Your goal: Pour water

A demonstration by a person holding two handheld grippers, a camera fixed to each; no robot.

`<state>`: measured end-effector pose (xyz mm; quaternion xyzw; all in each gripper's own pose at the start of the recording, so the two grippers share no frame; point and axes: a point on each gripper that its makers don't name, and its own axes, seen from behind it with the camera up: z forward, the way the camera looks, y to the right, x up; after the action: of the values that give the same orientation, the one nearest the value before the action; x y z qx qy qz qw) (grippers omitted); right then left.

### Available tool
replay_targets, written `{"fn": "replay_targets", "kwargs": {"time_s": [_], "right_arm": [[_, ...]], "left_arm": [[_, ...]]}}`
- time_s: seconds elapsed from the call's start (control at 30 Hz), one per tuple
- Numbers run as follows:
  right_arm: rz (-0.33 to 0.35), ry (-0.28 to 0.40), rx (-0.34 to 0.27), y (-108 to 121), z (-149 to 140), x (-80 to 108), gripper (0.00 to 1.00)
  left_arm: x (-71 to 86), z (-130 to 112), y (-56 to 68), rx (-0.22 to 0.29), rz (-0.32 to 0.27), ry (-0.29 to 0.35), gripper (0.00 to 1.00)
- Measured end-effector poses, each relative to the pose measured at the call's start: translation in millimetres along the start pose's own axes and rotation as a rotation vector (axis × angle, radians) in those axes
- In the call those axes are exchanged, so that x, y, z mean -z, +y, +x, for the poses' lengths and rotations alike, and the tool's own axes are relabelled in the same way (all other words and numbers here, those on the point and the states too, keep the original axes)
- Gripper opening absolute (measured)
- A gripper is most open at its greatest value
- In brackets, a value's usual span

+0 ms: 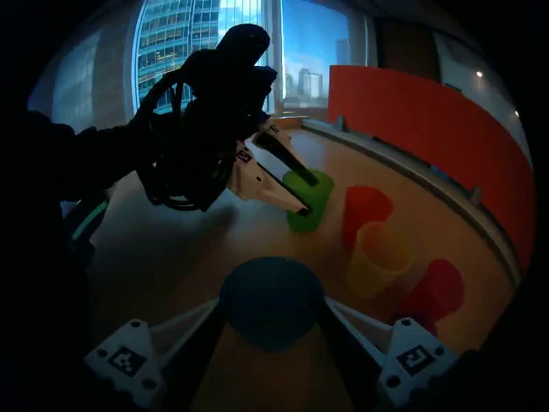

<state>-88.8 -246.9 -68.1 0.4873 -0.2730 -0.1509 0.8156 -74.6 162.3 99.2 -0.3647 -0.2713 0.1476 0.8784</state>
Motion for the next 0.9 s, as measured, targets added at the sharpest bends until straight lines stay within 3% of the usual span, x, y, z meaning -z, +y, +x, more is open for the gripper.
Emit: {"fn": "replay_targets", "kwargs": {"time_s": [0.9], "right_arm": [[-0.103, 0.193, -0.027, 14, 61, 60.2, 0.91]], "left_arm": [[60.6, 74, 14.5, 0.042, 0.021, 0.270, 0.88]]}}
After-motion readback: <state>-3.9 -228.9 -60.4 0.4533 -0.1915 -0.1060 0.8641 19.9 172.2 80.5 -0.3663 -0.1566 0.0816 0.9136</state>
